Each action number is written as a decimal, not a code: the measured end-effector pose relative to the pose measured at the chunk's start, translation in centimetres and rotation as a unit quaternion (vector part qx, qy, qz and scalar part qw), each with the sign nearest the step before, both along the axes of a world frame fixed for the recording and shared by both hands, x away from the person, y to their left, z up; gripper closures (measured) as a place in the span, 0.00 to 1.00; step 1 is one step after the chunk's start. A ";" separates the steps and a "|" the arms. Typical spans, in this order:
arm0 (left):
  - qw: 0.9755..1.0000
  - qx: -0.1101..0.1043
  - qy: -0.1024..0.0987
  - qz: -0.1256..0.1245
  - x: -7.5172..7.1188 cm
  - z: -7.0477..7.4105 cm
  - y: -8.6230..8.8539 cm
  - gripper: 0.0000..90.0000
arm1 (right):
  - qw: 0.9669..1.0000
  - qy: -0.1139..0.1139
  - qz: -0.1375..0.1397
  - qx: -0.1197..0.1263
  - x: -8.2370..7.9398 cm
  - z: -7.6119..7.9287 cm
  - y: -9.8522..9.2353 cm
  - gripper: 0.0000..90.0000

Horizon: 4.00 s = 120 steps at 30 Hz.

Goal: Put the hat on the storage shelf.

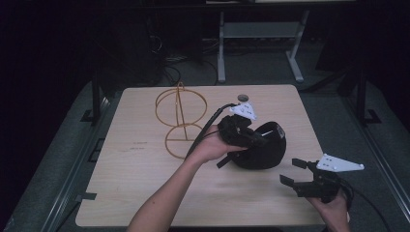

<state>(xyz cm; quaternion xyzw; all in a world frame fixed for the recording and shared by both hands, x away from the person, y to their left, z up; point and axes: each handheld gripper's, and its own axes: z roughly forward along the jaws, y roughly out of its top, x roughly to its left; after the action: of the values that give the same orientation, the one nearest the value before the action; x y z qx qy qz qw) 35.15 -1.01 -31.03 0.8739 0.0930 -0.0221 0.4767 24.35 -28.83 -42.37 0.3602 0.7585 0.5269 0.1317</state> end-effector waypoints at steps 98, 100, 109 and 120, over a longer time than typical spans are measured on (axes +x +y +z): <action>0.991 0.073 -0.088 0.070 -5.7 -3.6 11.5 0.53 | 0.999 -0.040 0.024 0.027 4.4 11.1 -0.7 0.97; 0.991 0.074 -0.086 0.070 -5.8 -4.2 11.7 0.52 | 0.999 -0.040 0.025 0.024 4.5 11.3 -0.7 0.97; 0.990 0.081 -0.085 0.076 -6.4 -6.2 12.4 0.51 | 0.999 -0.043 0.031 0.011 5.2 12.7 -0.1 0.97; 0.990 0.087 -0.073 0.079 -6.6 -8.5 12.8 0.49 | 0.998 -0.051 0.046 0.002 6.5 14.8 1.6 0.97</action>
<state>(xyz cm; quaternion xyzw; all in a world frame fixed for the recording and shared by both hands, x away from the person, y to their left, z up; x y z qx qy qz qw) 28.56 11.79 -39.50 0.9012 0.1280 0.0873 0.4047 30.85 -27.26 -27.58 0.2981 0.7652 0.5518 0.1451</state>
